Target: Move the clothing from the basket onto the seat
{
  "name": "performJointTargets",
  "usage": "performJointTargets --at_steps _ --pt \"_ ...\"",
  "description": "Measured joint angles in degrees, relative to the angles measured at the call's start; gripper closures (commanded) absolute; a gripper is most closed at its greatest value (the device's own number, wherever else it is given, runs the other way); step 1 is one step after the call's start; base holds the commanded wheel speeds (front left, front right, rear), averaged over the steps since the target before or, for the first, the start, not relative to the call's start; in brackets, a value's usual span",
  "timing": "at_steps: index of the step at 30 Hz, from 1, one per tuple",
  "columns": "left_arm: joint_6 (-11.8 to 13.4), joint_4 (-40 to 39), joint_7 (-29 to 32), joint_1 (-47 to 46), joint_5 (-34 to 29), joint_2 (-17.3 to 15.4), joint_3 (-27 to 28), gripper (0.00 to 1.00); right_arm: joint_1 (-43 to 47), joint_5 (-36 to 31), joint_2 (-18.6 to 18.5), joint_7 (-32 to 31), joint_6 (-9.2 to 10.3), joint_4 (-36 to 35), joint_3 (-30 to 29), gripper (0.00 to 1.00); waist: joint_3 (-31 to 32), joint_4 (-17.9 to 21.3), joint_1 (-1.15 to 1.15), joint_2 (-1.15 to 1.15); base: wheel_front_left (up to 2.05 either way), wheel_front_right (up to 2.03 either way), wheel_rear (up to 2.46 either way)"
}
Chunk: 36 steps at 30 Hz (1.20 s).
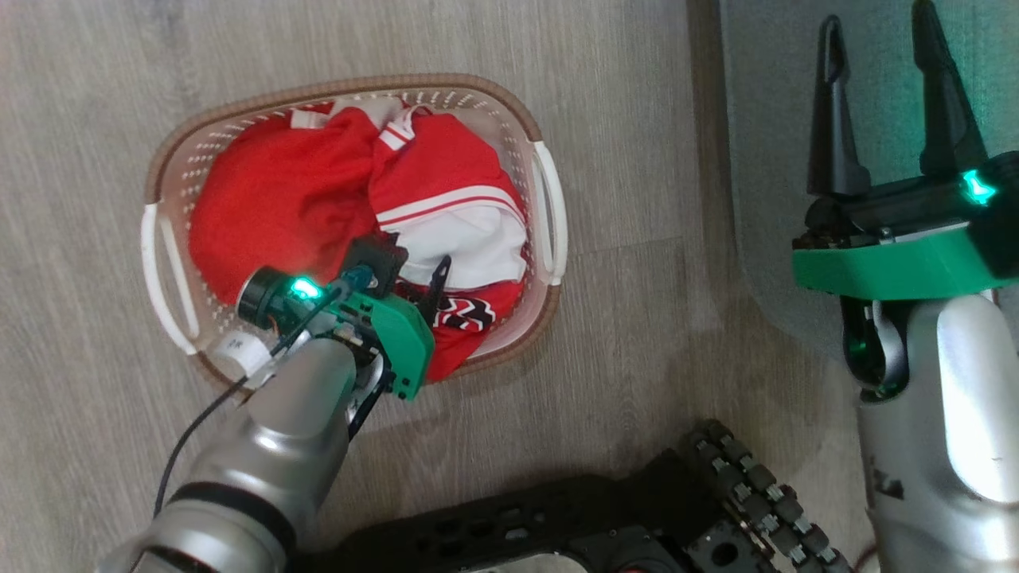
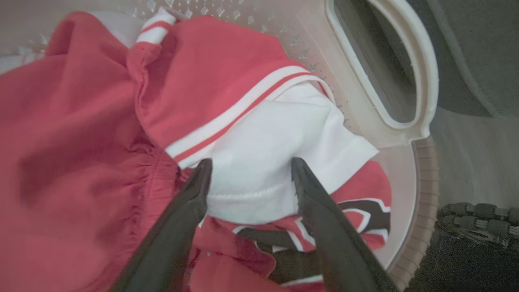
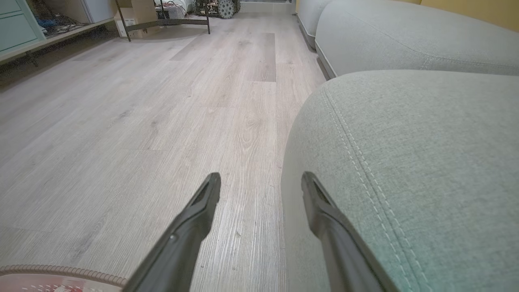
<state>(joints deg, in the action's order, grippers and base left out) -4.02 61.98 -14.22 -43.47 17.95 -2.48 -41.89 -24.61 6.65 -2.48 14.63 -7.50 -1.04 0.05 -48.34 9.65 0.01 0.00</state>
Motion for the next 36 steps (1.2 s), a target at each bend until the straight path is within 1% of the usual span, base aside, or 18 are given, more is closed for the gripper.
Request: performJointTargets --at_steps 3,4,5,8,12,15,18,27,31,32,36 --pt "-0.2 0.9 0.0 -1.2 1.1 0.0 -1.3 0.0 -0.1 0.6 0.0 0.0 0.0 0.0 0.2 0.0 -0.8 0.6 0.0 0.0 0.0 0.0 0.0" --pt "-0.6 0.9 0.0 -1.6 1.9 0.0 -2.4 0.6 -0.1 1.0 0.0 0.0 0.0 0.1 0.3 0.0 -1.0 0.8 0.0 0.0 0.0 0.0 0.0" --pt "-0.6 0.9 0.0 -1.6 2.2 0.0 -3.1 1.0 -0.1 1.0 0.0 0.0 0.0 0.2 0.4 0.0 -0.9 0.8 0.0 0.0 0.0 0.0 0.0" --pt "-0.5 -0.1 0.0 -1.8 2.9 0.0 -4.0 1.0 -0.1 1.0 0.0 0.0 0.0 0.5 0.3 0.0 -0.1 0.9 -0.01 0.0 0.0 0.0 0.0" --pt "0.1 -3.4 -0.1 -1.8 3.3 0.0 -4.3 1.0 -0.3 1.0 0.0 0.0 0.0 1.3 0.1 0.0 1.8 0.6 -0.01 0.0 0.0 0.0 0.0" --pt "1.0 -5.7 -0.1 -1.7 1.8 0.0 -4.5 1.0 -0.3 1.0 0.0 0.0 0.0 2.0 0.2 0.0 3.9 0.2 -0.01 0.0 0.0 0.0 0.0" --pt "1.1 -8.8 -0.1 -0.7 0.7 -0.2 -3.9 1.0 -0.2 1.0 0.0 0.0 0.0 3.0 0.3 0.0 6.6 -0.2 -0.01 0.0 0.0 0.0 0.0" --pt "1.5 -17.9 -0.1 6.5 -1.7 -1.1 -1.0 1.0 5.0 0.7 0.0 0.0 0.0 7.0 0.7 0.0 17.6 -1.4 -0.01 0.0 0.0 0.0 0.0" --pt "1.4 -20.5 -0.1 8.6 -3.4 -1.5 -0.4 1.0 8.1 0.3 0.0 0.0 0.0 8.6 0.7 0.0 23.5 -2.0 -0.01 0.0 0.0 0.0 0.0" --pt "1.4 -20.5 -0.1 8.6 -3.4 -1.5 -0.4 1.0 8.1 0.3 0.0 0.0 0.0 8.6 0.7 0.0 23.5 -2.0 -0.01 0.0 0.0 0.0 0.0" --pt "1.0 -23.1 -0.1 9.9 -4.2 -2.5 0.1 1.0 12.3 -0.2 0.0 0.0 0.0 10.3 0.6 0.0 29.6 -2.7 -0.01 0.0 0.0 0.0 0.0"
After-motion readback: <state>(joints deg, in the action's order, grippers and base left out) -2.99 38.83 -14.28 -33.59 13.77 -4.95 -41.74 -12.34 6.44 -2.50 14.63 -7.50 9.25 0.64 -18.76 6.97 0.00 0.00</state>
